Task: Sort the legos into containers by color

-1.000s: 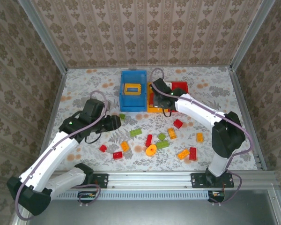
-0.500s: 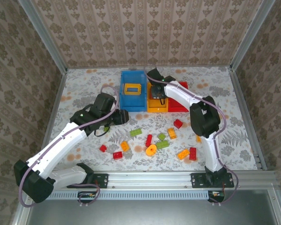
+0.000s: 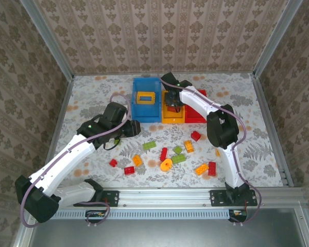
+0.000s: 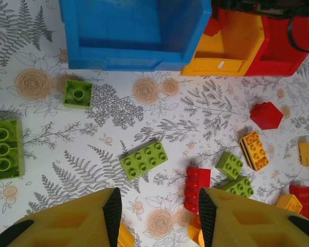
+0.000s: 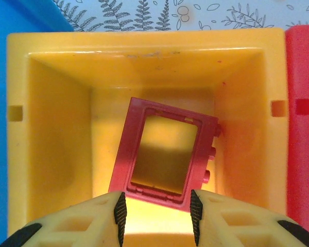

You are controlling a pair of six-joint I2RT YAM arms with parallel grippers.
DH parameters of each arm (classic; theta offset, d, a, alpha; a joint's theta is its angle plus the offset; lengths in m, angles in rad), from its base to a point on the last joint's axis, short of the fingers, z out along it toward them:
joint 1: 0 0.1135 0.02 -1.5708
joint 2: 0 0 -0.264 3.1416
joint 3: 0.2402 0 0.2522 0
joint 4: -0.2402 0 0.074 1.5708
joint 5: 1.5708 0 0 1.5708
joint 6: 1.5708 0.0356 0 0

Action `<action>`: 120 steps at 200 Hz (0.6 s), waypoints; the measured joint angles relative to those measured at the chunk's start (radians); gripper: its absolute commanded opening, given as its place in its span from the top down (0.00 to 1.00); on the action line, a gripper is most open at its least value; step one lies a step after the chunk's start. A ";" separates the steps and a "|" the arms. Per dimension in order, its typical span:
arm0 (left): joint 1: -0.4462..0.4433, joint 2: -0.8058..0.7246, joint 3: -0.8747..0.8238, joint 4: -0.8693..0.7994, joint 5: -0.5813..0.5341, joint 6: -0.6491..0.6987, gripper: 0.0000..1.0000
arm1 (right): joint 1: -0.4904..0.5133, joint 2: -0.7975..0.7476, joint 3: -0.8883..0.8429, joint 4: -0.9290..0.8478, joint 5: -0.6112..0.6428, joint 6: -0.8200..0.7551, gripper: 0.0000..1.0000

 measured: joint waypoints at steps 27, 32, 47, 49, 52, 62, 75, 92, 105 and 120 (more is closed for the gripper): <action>0.000 0.000 0.000 -0.012 -0.005 0.000 0.53 | 0.000 -0.158 -0.129 0.032 -0.015 -0.014 0.57; 0.000 0.000 0.000 -0.012 -0.005 0.000 0.53 | 0.000 -0.194 -0.156 0.041 -0.019 -0.016 0.57; 0.000 0.000 -0.002 -0.011 -0.005 0.000 0.53 | 0.000 -0.322 -0.249 0.079 -0.026 -0.021 0.56; 0.000 0.000 -0.002 -0.011 -0.004 0.000 0.53 | 0.000 -0.343 -0.265 0.087 -0.026 -0.022 0.56; 0.000 0.000 -0.002 -0.012 -0.004 0.000 0.53 | 0.000 -0.370 -0.287 0.097 -0.031 -0.023 0.55; 0.000 0.000 -0.003 -0.010 0.000 0.000 0.52 | 0.001 -0.455 -0.354 0.121 -0.038 -0.026 0.55; -0.002 0.005 -0.008 -0.001 0.009 0.001 0.52 | 0.006 -0.569 -0.459 0.154 -0.058 -0.032 0.52; -0.019 0.020 -0.021 0.016 0.023 0.010 0.51 | 0.022 -0.687 -0.595 0.179 -0.103 -0.048 0.44; -0.047 0.041 -0.039 0.035 0.036 0.028 0.51 | 0.053 -0.761 -0.705 0.186 -0.151 -0.063 0.39; -0.084 0.070 -0.060 0.053 0.051 0.053 0.51 | 0.111 -0.832 -0.839 0.183 -0.209 -0.082 0.34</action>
